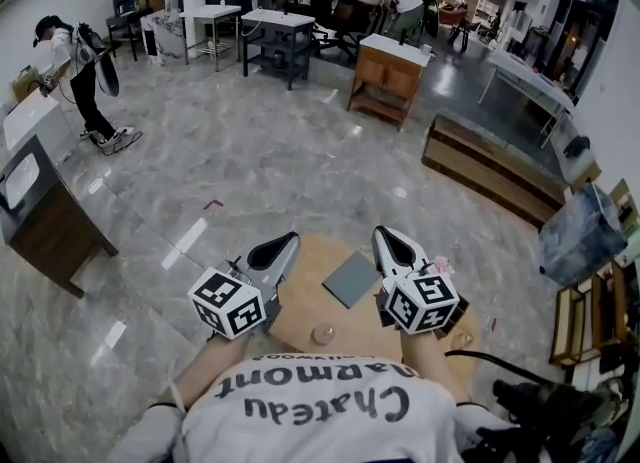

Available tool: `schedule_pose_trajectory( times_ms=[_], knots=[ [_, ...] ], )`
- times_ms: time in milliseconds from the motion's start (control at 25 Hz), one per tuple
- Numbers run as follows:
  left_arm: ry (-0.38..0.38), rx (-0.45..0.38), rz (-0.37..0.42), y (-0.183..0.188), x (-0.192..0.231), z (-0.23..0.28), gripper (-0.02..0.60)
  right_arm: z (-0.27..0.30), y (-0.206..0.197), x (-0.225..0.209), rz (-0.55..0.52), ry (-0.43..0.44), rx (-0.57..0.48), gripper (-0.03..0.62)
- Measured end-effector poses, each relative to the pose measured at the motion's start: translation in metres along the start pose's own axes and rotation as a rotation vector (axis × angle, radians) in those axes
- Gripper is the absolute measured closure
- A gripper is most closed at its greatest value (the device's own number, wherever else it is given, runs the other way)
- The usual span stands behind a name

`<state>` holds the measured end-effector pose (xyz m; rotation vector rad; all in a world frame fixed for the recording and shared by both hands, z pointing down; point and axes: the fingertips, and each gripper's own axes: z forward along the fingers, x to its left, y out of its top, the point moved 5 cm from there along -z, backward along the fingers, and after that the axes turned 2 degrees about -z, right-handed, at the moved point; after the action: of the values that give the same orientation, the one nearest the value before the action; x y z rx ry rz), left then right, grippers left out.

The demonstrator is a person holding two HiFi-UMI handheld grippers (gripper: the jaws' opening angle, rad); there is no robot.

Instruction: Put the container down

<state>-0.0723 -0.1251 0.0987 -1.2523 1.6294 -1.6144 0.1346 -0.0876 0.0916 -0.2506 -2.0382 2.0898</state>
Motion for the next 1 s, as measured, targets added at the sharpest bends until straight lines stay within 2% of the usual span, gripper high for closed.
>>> schedule_pose_trajectory(
  times_ms=[320, 1000],
  knots=[
    [-0.005, 0.012, -0.01, -0.004, -0.003, 0.003, 0.568, -0.001, -0.01, -0.009, 0.172, 0.038, 0.031, 0.582],
    [0.038, 0.023, -0.012, -0.012, -0.002, -0.001, 0.568, 0.003, -0.023, -0.014, 0.163, 0.05, 0.074, 0.582]
  ],
)
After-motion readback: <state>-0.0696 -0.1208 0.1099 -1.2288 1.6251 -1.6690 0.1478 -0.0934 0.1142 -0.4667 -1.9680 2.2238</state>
